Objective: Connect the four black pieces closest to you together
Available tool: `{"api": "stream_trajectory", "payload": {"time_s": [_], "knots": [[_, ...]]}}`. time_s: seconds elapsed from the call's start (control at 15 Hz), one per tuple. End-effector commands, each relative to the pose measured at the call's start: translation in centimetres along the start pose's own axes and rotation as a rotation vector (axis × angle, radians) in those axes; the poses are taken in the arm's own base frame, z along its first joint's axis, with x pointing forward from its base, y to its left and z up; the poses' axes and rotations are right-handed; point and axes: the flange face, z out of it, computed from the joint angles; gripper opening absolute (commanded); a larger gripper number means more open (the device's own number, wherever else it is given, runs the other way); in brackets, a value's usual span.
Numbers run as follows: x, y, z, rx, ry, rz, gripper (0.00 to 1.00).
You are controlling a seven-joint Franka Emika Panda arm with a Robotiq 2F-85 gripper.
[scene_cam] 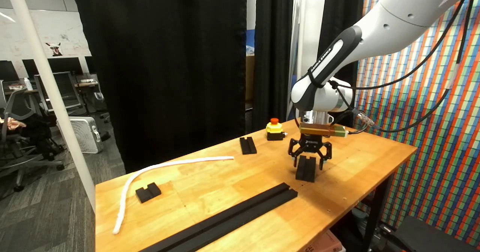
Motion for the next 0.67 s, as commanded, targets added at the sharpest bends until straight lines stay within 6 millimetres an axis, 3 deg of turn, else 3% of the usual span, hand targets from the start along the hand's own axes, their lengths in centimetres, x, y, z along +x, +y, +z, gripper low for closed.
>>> {"api": "stream_trajectory", "payload": {"time_s": [0.0,0.33,0.4,0.47,0.6], "knots": [[0.98,-0.58,-0.30,0.013,-0.009,0.064,1.00],[1.21,-0.82,0.08,0.024,-0.014,0.116,1.00],[1.23,-0.86,0.13,0.028,-0.015,0.124,0.75],[1.23,-0.88,0.15,0.030,-0.015,0.130,0.75],[1.24,-0.93,0.24,0.033,-0.017,0.138,0.58]]}}
